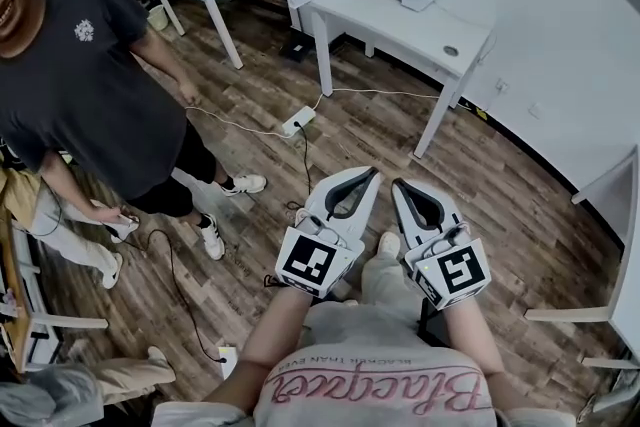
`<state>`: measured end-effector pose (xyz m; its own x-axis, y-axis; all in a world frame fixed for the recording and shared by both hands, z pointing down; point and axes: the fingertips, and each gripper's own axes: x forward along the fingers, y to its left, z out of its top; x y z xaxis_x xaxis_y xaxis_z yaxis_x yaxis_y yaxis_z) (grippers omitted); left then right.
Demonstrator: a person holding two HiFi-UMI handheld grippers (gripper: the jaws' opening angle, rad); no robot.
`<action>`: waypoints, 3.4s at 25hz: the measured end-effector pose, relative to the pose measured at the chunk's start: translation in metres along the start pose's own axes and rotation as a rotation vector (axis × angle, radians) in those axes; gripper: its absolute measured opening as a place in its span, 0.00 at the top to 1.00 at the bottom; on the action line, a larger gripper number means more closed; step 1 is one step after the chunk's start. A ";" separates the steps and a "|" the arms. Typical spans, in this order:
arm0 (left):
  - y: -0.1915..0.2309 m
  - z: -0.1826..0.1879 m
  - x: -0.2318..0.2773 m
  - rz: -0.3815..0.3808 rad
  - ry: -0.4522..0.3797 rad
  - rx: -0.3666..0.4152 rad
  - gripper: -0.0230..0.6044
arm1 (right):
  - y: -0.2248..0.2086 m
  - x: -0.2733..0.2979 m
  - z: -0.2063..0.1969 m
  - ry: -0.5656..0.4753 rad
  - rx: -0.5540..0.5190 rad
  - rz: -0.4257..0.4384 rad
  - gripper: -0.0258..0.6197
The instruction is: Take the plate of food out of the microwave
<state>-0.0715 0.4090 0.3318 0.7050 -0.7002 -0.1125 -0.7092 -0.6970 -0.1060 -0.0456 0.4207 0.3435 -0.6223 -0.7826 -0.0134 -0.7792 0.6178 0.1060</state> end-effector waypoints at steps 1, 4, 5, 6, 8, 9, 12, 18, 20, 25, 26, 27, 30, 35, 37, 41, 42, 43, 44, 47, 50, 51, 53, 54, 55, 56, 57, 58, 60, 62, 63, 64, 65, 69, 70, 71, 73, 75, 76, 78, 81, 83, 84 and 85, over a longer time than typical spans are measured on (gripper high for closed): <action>0.003 -0.001 0.005 0.001 0.001 0.001 0.96 | -0.004 0.004 -0.001 0.001 0.001 0.001 0.95; 0.010 -0.004 0.020 -0.001 0.006 0.006 0.96 | -0.019 0.015 -0.004 0.002 0.005 0.004 0.95; 0.014 -0.006 0.026 -0.001 0.010 0.008 0.96 | -0.024 0.020 -0.006 0.002 0.007 0.005 0.95; 0.017 -0.009 0.031 -0.001 0.015 0.010 0.96 | -0.029 0.024 -0.007 0.002 0.010 0.006 0.95; 0.025 -0.014 0.043 0.001 0.026 0.012 0.96 | -0.040 0.035 -0.010 0.003 0.014 0.011 0.95; 0.030 -0.016 0.049 0.003 0.029 0.012 0.96 | -0.045 0.040 -0.011 0.003 0.014 0.014 0.95; 0.041 -0.018 0.068 0.005 0.030 0.014 0.96 | -0.060 0.054 -0.012 0.003 0.015 0.024 0.95; 0.064 -0.020 0.110 0.028 0.023 0.006 0.96 | -0.096 0.082 -0.014 0.011 0.011 0.047 0.95; 0.070 -0.022 0.122 0.038 0.023 0.003 0.96 | -0.108 0.089 -0.015 0.011 0.012 0.057 0.95; 0.086 -0.025 0.156 0.065 0.030 0.007 0.96 | -0.139 0.109 -0.016 0.007 0.019 0.082 0.95; 0.090 -0.026 0.164 0.069 0.032 0.007 0.96 | -0.146 0.114 -0.016 0.005 0.020 0.085 0.95; 0.094 -0.026 0.171 0.072 0.033 0.007 0.96 | -0.153 0.118 -0.015 0.002 0.021 0.088 0.95; 0.100 -0.028 0.194 0.082 0.033 0.006 0.96 | -0.176 0.127 -0.016 -0.005 0.024 0.096 0.95; 0.107 -0.033 0.229 0.096 0.042 0.024 0.96 | -0.212 0.141 -0.017 -0.020 0.030 0.118 0.95; 0.112 -0.036 0.242 0.107 0.044 0.021 0.96 | -0.224 0.148 -0.018 -0.017 0.026 0.131 0.95; 0.120 -0.038 0.264 0.124 0.055 0.025 0.96 | -0.247 0.159 -0.020 -0.018 0.033 0.150 0.95; 0.122 -0.038 0.268 0.130 0.055 0.025 0.96 | -0.250 0.161 -0.020 -0.021 0.035 0.154 0.95; 0.123 -0.039 0.270 0.135 0.056 0.029 0.96 | -0.253 0.163 -0.021 -0.024 0.038 0.157 0.95; 0.124 -0.040 0.272 0.138 0.058 0.034 0.96 | -0.255 0.165 -0.022 -0.026 0.042 0.161 0.95; 0.126 -0.043 0.274 0.146 0.069 0.045 0.96 | -0.256 0.170 -0.025 -0.032 0.051 0.172 0.95; 0.129 -0.045 0.276 0.158 0.071 0.040 0.96 | -0.257 0.175 -0.027 -0.033 0.057 0.182 0.95; 0.131 -0.046 0.276 0.162 0.073 0.041 0.96 | -0.258 0.176 -0.027 -0.031 0.058 0.185 0.95; 0.133 -0.048 0.275 0.172 0.076 0.040 0.96 | -0.257 0.177 -0.030 -0.025 0.056 0.193 0.95; 0.134 -0.049 0.275 0.178 0.075 0.035 0.96 | -0.257 0.178 -0.031 -0.022 0.055 0.197 0.95; 0.136 -0.050 0.275 0.183 0.073 0.028 0.96 | -0.257 0.179 -0.032 -0.018 0.053 0.200 0.95; 0.137 -0.052 0.276 0.187 0.071 0.024 0.96 | -0.257 0.180 -0.033 -0.016 0.052 0.201 0.95; 0.139 -0.052 0.277 0.189 0.070 0.025 0.96 | -0.259 0.182 -0.034 -0.014 0.050 0.201 0.95; 0.141 -0.053 0.278 0.190 0.070 0.029 0.96 | -0.260 0.184 -0.034 -0.014 0.049 0.201 0.95; 0.144 -0.052 0.280 0.190 0.066 0.032 0.96 | -0.261 0.188 -0.033 -0.017 0.048 0.201 0.95; 0.147 -0.052 0.282 0.191 0.060 0.028 0.96 | -0.263 0.192 -0.032 -0.019 0.043 0.200 0.95; 0.150 -0.052 0.283 0.191 0.058 0.027 0.96 | -0.264 0.194 -0.032 -0.020 0.040 0.198 0.95; 0.154 -0.052 0.284 0.190 0.056 0.030 0.96 | -0.265 0.197 -0.031 -0.021 0.038 0.195 0.95; 0.158 -0.052 0.286 0.189 0.054 0.034 0.96 | -0.266 0.201 -0.031 -0.023 0.037 0.191 0.95; 0.174 -0.052 0.293 0.190 0.038 0.016 0.96 | -0.271 0.214 -0.031 -0.021 0.032 0.179 0.95; 0.178 -0.052 0.296 0.188 0.033 0.014 0.96 | -0.274 0.217 -0.032 -0.021 0.029 0.174 0.95; 0.181 -0.052 0.298 0.184 0.030 0.020 0.96 | -0.276 0.221 -0.031 -0.021 0.027 0.169 0.95; 0.189 -0.053 0.304 0.173 0.029 0.031 0.96 | -0.280 0.229 -0.031 -0.024 0.025 0.159 0.95; 0.197 -0.053 0.310 0.164 0.024 0.026 0.96 | -0.284 0.239 -0.030 -0.025 0.024 0.150 0.95; 0.201 -0.053 0.313 0.159 0.021 0.021 0.96 | -0.286 0.244 -0.030 -0.024 0.024 0.146 0.95; 0.209 -0.057 0.320 0.148 0.027 0.021 0.96 | -0.292 0.254 -0.030 -0.023 0.025 0.140 0.95; 0.224 -0.060 0.332 0.136 0.031 0.019 0.96 | -0.302 0.270 -0.030 -0.023 0.027 0.127 0.95; 0.234 -0.058 0.340 0.132 0.020 0.017 0.96 | -0.308 0.280 -0.030 -0.022 0.026 0.118 0.95; 0.240 -0.058 0.343 0.129 0.018 0.018 0.96 | -0.310 0.285 -0.031 -0.020 0.026 0.114 0.95; 0.245 -0.059 0.345 0.124 0.017 0.020 0.96 | -0.311 0.290 -0.032 -0.019 0.027 0.110 0.95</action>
<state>-0.0015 -0.0123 0.3254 0.6113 -0.7838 -0.1089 -0.7911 -0.6014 -0.1117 0.0188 -0.0013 0.3380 -0.7054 -0.7084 -0.0216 -0.7075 0.7021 0.0810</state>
